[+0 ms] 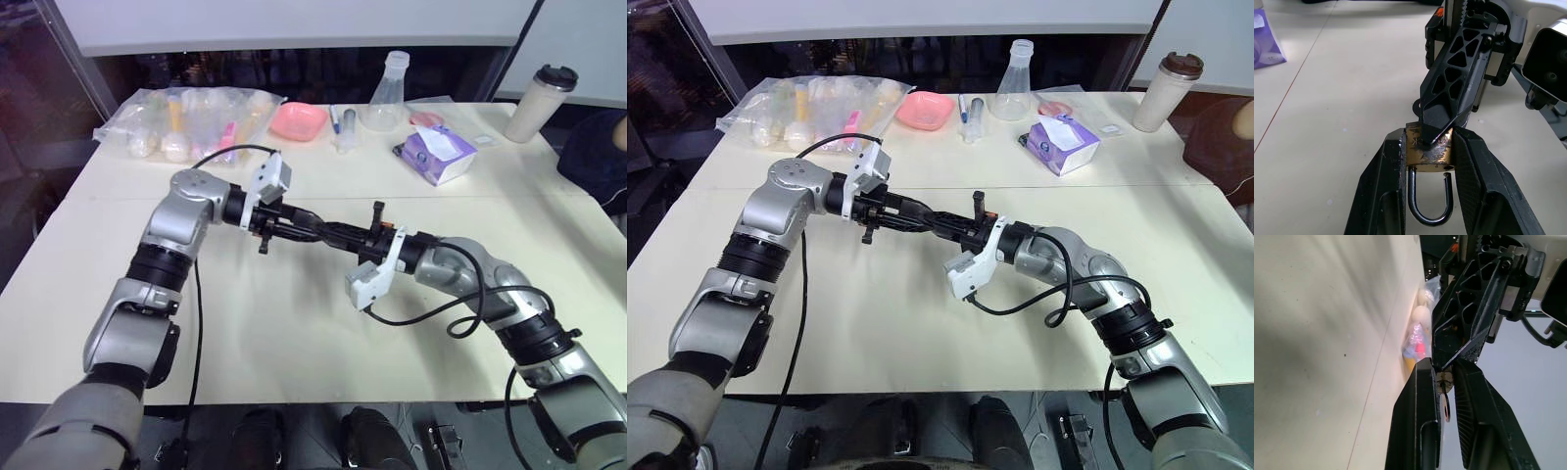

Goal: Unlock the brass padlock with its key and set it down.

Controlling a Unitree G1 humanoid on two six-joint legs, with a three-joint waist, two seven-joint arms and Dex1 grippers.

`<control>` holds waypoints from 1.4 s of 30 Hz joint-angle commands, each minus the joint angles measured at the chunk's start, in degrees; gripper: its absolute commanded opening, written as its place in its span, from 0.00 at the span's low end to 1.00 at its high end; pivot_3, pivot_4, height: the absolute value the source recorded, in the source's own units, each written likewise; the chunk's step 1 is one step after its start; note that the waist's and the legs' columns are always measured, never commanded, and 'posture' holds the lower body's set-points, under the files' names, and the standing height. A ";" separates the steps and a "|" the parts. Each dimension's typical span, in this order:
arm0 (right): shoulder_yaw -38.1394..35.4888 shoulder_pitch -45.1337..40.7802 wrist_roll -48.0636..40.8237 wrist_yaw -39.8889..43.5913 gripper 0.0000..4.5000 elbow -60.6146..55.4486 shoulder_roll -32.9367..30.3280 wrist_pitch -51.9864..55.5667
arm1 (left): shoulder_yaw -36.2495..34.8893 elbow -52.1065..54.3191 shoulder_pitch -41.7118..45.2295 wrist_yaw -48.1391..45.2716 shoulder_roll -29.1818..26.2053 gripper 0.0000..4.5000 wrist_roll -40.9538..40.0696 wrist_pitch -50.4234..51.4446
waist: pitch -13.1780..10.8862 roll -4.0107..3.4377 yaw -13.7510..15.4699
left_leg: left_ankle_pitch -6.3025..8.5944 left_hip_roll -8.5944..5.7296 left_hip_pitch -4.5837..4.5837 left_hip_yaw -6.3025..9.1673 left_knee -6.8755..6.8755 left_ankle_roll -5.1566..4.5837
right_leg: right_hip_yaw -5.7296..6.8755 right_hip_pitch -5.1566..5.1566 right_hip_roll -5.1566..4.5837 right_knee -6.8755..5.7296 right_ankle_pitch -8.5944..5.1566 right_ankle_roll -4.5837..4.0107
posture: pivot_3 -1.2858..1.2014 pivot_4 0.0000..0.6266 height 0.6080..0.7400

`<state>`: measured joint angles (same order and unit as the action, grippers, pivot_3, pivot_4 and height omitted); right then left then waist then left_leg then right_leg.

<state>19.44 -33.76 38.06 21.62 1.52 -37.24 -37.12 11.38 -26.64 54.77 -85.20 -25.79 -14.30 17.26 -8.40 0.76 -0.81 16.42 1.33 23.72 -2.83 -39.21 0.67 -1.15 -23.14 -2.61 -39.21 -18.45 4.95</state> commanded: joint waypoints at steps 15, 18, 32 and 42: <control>-1.71 -1.73 -0.46 -0.77 0.00 -1.15 0.32 -0.51 | -1.40 -0.22 0.18 2.51 -1.64 0.94 1.61 -4.00 | 0.00 0.00 -0.04 | 0.00 0.00 0.00 -0.01 0.00 0.00 | -0.01 0.00 0.00 0.00 0.00 0.00 | 0.52 0.24 0.81; -1.51 -1.31 -1.15 0.07 0.00 -0.88 0.32 0.15 | -6.77 -1.67 2.18 6.40 -2.36 0.99 -2.04 -0.63 | 0.00 0.00 -0.06 | 0.00 0.01 0.00 0.00 0.00 0.01 | -0.01 -0.01 0.00 0.00 0.00 0.00 | 0.52 0.24 0.81; -1.69 -0.96 -1.41 0.31 0.00 -0.73 -0.02 0.36 | -8.57 9.14 -3.16 5.18 -5.71 0.20 -6.81 7.30 | 0.00 0.00 -0.01 | -0.02 0.02 0.00 0.01 0.00 0.04 | -0.04 -0.01 -0.02 -0.02 0.00 0.00 | 0.52 0.24 0.81; -1.87 -1.16 -1.66 0.68 0.00 -0.49 -0.07 0.49 | -4.78 11.04 -6.01 5.54 -4.65 0.01 -5.20 4.61 | 0.00 0.00 -0.02 | -0.03 0.02 0.00 0.00 0.00 0.05 | -0.07 -0.01 -0.02 -0.03 0.00 0.00 | 0.52 0.24 0.81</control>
<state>18.97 -34.23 37.62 22.54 1.77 -37.19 -36.61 6.16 -16.50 48.65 -79.75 -30.48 -20.24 24.05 -8.40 0.76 -0.84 16.39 1.35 23.72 -2.82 -39.22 0.72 -1.22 -23.15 -2.62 -39.23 -18.45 4.95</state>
